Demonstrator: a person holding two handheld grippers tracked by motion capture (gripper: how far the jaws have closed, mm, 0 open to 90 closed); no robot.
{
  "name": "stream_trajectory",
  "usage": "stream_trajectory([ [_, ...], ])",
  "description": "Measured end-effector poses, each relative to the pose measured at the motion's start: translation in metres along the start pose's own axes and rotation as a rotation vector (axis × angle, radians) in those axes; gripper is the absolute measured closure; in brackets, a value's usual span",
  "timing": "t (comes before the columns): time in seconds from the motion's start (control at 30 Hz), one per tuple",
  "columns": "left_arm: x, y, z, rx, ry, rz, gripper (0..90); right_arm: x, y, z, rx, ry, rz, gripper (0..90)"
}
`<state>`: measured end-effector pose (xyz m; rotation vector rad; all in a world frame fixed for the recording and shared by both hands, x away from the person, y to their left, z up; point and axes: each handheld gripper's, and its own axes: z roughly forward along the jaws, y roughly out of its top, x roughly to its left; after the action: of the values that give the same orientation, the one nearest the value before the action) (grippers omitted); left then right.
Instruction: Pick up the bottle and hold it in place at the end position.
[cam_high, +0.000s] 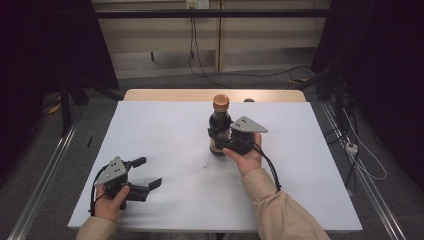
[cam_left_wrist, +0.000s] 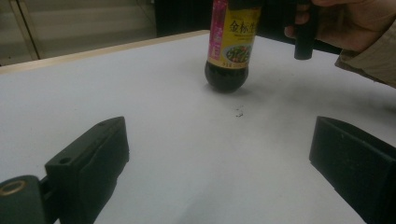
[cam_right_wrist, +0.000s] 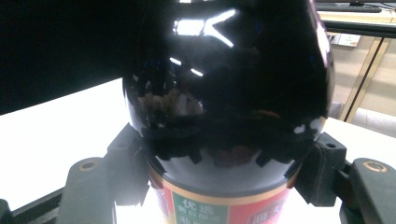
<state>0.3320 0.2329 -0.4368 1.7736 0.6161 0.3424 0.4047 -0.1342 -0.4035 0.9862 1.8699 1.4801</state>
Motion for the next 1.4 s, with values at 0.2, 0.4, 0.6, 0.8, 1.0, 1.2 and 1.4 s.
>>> stream_trajectory([
  [0.2, 0.0, 0.0, 0.0, 0.0, 0.007, -0.001, 4.7, 0.0, 0.001, 0.009, -0.005, 0.013, -0.015, 31.1],
  [0.4, 0.001, -0.001, 0.001, 0.008, -0.009, -0.002, 4.7, -0.003, 0.0, 0.014, -0.012, 0.014, -0.007, 31.1],
  [0.6, 0.001, -0.001, 0.001, 0.006, -0.006, -0.003, 4.7, -0.003, -0.003, 0.018, 0.0, 0.018, 0.002, 31.1],
  [0.8, 0.001, -0.001, 0.001, 0.003, -0.009, -0.008, 4.7, -0.002, -0.005, 0.02, -0.003, 0.018, -0.007, 31.0],
  [1.0, 0.0, -0.001, 0.001, 0.006, -0.01, -0.003, 4.7, -0.005, -0.006, 0.02, -0.002, 0.026, 0.015, 30.8],
  [1.2, -0.001, 0.0, 0.001, 0.005, -0.007, -0.002, 4.7, -0.008, -0.005, 0.02, 0.012, 0.056, 0.015, 30.6],
  [1.4, -0.001, 0.001, 0.001, 0.008, -0.005, 0.008, 4.6, -0.008, -0.006, 0.02, 0.007, 0.054, 0.017, 30.9],
])
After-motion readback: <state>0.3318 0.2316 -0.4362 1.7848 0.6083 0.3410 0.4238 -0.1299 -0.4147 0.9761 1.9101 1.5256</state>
